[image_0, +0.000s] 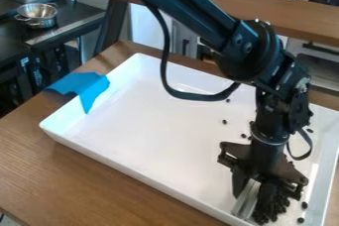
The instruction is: Sweep into pile
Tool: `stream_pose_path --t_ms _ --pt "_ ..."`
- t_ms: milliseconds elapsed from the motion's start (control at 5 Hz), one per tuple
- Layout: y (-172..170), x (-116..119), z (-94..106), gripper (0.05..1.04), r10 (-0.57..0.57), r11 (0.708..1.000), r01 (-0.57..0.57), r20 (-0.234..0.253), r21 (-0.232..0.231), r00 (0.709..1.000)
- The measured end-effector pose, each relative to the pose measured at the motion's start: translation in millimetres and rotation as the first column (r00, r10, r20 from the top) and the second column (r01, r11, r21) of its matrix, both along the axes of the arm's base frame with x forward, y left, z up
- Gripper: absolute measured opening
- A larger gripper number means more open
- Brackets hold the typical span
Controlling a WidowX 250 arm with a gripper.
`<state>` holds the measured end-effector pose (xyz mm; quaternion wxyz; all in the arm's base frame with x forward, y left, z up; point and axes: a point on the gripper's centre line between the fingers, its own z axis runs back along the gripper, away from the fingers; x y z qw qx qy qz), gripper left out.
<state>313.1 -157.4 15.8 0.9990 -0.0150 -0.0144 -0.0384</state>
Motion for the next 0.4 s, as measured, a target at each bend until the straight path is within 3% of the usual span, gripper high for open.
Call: stream_pose_path --t_ms 200,400 --pt "24 13 9.0 0.383 0.053 0.999 -0.053 0.006 0.012 0.999" --pt "73 42 42.0 0.383 0.140 0.990 -0.138 0.052 -0.038 0.989"
